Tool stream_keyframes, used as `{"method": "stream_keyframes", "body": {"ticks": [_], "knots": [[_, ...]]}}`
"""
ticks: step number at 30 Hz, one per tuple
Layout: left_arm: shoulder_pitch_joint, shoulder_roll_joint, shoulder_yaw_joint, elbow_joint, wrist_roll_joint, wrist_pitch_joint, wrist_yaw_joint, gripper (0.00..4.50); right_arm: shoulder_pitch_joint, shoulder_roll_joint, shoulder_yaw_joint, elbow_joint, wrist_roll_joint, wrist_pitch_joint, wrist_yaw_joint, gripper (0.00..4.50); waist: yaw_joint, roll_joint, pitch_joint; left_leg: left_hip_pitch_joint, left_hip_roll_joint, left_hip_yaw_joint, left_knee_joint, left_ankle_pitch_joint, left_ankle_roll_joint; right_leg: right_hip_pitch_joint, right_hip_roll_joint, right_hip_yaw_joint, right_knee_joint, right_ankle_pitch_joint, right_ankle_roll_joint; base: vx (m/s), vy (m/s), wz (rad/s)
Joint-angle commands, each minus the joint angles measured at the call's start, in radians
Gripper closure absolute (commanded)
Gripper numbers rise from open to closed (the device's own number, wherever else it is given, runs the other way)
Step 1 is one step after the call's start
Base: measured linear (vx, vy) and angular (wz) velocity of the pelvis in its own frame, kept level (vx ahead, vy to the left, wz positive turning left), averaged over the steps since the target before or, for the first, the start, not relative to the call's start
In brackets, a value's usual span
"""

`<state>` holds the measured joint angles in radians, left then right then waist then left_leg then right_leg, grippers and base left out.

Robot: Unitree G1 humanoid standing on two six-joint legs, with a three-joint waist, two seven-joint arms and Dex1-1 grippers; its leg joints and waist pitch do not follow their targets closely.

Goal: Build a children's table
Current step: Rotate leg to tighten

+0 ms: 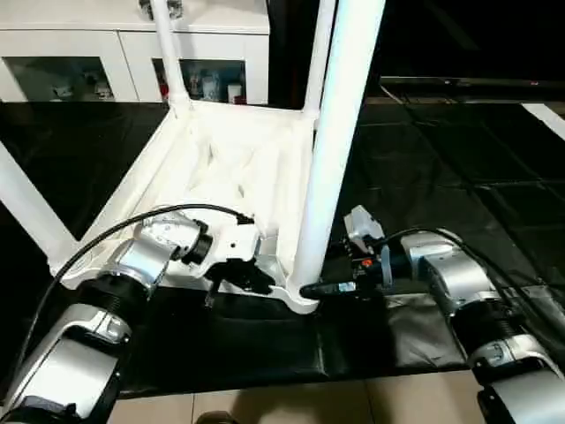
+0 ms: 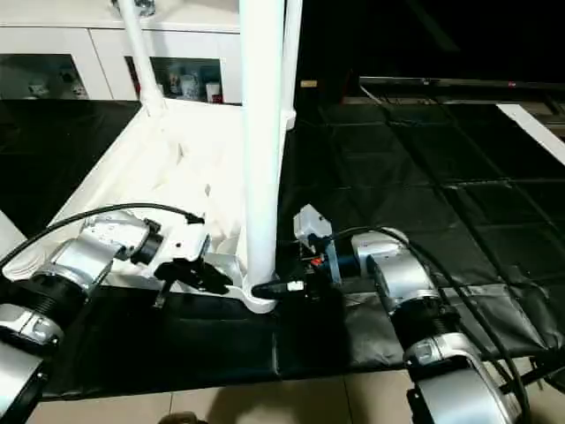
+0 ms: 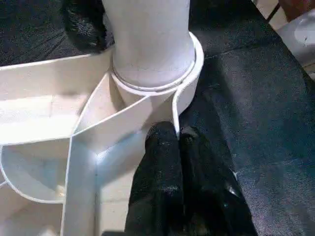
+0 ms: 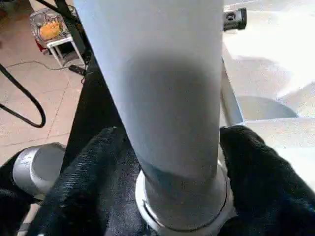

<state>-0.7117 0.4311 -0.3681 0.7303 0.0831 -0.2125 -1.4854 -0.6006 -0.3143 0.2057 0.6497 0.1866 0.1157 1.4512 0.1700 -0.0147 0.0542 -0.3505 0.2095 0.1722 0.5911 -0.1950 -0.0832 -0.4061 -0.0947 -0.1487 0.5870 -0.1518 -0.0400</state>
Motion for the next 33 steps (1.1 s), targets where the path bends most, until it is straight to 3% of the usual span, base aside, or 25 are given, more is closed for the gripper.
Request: {"method": "stream_keyframes", "body": {"ticks": [1, 6, 10, 18, 23, 26, 28, 31, 33], "knots": [[0.011, -0.01, -0.048, -0.019, 0.019, -0.023, -0.043, 4.5, -0.024, 0.001, 0.009, 0.008, 0.002, -0.013, 0.016, 1.55, -0.008, -0.005, -0.078, 0.003, 0.039, -0.001, -0.065, -0.114, 0.044, 0.061, -0.077, 0.072, -0.048, -0.243, -0.165, 0.0, 0.0, 0.0], [0.01, -0.01, -0.048, -0.018, 0.021, -0.023, -0.039, 4.5, -0.022, 0.014, 0.004, 0.013, 0.007, -0.009, 0.016, 1.96, -0.007, -0.005, -0.076, 0.005, 0.038, -0.001, -0.064, -0.13, 0.037, 0.06, -0.078, 0.073, -0.053, -0.288, -0.149, 0.0, 0.0, 0.0], [0.009, -0.011, -0.049, -0.014, 0.022, -0.023, -0.036, 4.5, -0.012, 0.014, 0.001, 0.007, 0.016, -0.004, 0.023, 2.35, -0.007, -0.005, -0.078, 0.003, 0.038, -0.002, -0.064, -0.116, 0.039, 0.06, -0.077, 0.073, -0.049, -0.268, -0.15, 0.0, 0.0, 0.0], [0.019, -0.021, -0.044, -0.022, 0.013, 0.004, -0.024, 4.5, 0.033, 0.006, 0.001, -0.045, 0.032, 0.019, 0.035, 2.49, -0.006, -0.004, -0.078, 0.003, 0.038, -0.002, -0.063, -0.116, 0.043, 0.061, -0.076, 0.072, -0.048, -0.25, -0.157, 0.0, 0.0, 0.0], [-0.008, -0.088, 0.007, -0.012, -0.01, 0.143, 0.092, 4.5, 0.067, 0.064, -0.038, -0.083, 0.032, 0.051, -0.143, 2.49, -0.007, -0.002, -0.073, 0.008, 0.039, -0.002, -0.066, -0.15, 0.024, 0.057, -0.077, 0.073, -0.057, -0.314, -0.146, 0.0, 0.0, 0.0], [-0.043, -0.141, 0.029, 0.021, -0.003, 0.187, 0.193, 4.5, 0.049, 0.12, -0.056, -0.055, -0.004, 0.068, -0.313, 2.49, -0.015, -0.003, -0.066, 0.011, 0.028, -0.005, -0.068, -0.201, 0.007, 0.056, -0.08, 0.065, -0.083, -0.47, -0.089, 0.0, 0.0, 0.0], [-0.071, -0.184, 0.041, 0.048, 0.01, 0.227, 0.284, 4.5, 0.028, 0.163, -0.066, -0.03, -0.026, 0.091, -0.426, 2.51, -0.03, -0.002, -0.063, 0.011, 0.022, -0.01, -0.066, -0.222, -0.013, 0.056, -0.08, 0.054, -0.099, -0.572, -0.039, -0.053, -0.008, -0.01], [-0.115, -0.254, 0.072, 0.094, 0.014, 0.309, 0.437, 4.5, -0.011, 0.231, -0.09, 0.02, -0.058, 0.109, -0.606, 2.52, -0.046, -0.003, -0.062, 0.004, 0.015, -0.012, -0.064, -0.229, -0.011, 0.061, -0.078, 0.042, -0.113, -0.611, -0.001, -0.018, -0.001, -0.02], [-0.137, -0.286, 0.089, 0.119, 0.012, 0.343, 0.51, 4.5, -0.038, 0.263, -0.106, 0.058, -0.066, 0.117, -0.694, 2.52, -0.066, -0.001, -0.065, 0.004, 0.014, -0.017, -0.063, -0.239, -0.012, 0.061, -0.075, 0.032, -0.116, -0.592, -0.004, 0.0, 0.0, 0.0]]}}
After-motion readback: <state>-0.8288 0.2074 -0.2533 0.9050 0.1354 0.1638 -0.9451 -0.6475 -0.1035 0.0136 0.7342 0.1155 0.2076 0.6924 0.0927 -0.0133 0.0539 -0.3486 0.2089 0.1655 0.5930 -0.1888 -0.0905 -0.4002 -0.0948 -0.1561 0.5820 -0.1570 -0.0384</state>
